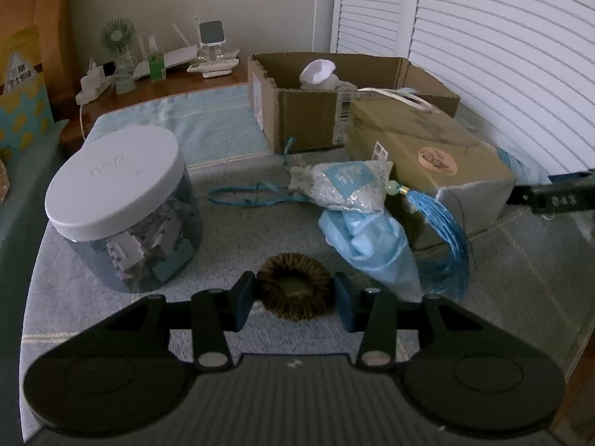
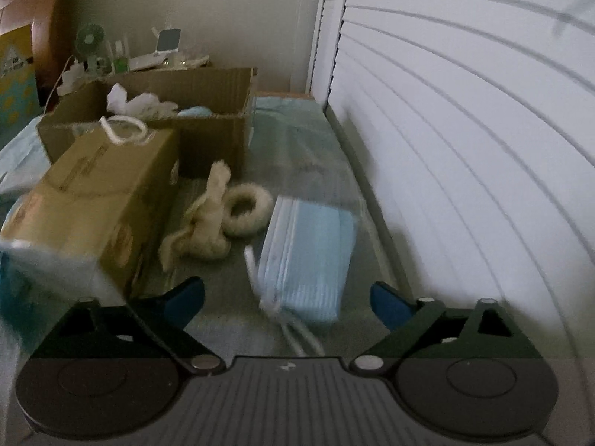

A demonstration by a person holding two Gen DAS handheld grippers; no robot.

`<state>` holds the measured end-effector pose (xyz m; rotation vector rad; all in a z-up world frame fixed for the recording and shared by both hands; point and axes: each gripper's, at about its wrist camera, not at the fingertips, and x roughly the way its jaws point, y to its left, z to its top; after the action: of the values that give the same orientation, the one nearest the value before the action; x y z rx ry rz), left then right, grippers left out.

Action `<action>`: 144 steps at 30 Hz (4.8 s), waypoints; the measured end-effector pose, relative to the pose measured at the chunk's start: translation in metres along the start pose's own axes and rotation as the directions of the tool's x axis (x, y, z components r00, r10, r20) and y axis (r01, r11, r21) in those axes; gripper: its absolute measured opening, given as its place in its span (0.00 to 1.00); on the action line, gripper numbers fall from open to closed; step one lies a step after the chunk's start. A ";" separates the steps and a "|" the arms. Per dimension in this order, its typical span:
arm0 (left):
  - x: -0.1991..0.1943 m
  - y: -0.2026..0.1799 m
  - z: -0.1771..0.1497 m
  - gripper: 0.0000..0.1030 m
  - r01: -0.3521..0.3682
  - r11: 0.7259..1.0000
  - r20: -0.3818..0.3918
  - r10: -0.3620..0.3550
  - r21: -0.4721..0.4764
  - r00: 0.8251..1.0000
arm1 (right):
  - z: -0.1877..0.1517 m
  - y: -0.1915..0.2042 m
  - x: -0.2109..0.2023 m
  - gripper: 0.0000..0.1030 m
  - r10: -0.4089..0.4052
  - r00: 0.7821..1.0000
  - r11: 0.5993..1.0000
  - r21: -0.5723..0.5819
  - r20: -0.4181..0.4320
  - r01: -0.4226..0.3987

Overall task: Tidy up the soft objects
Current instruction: 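Close the left gripper on the brown ring while the right tool returns to the bed, then carry the brown ring to the box with the left gripper while the right gripper carries the blue mask there, then open both grippers over the cardboard box to drop the ring and mask, then move both tools back over the bed toward the remaining soft items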

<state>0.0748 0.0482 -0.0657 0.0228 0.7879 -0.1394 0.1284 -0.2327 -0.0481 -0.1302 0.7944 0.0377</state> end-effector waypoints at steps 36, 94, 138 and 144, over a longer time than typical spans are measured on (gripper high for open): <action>-0.042 0.013 0.017 0.42 0.127 0.984 -0.018 -0.125 0.127 0.992 | 0.021 -0.002 -0.062 0.45 0.041 0.997 0.999 0.015 0.067 -0.042; -0.001 -0.001 0.159 0.42 0.147 0.967 0.065 -0.163 0.206 0.984 | 0.096 0.016 -0.036 1.00 0.229 0.962 0.973 -0.019 0.150 -0.228; -0.030 -0.025 0.041 0.94 0.043 0.995 0.070 -0.049 0.094 0.996 | 0.012 -0.009 -0.070 1.00 0.128 0.989 0.991 0.015 0.079 -0.129; -0.018 -0.029 0.023 0.91 0.050 0.993 0.030 -0.053 0.110 0.998 | 0.011 -0.011 -0.069 1.00 0.127 0.989 0.992 0.018 0.077 -0.128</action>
<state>0.0749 0.0201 -0.0359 0.1033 0.7473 -0.2313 0.0886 -0.2411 0.0101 -0.0561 0.7262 0.1539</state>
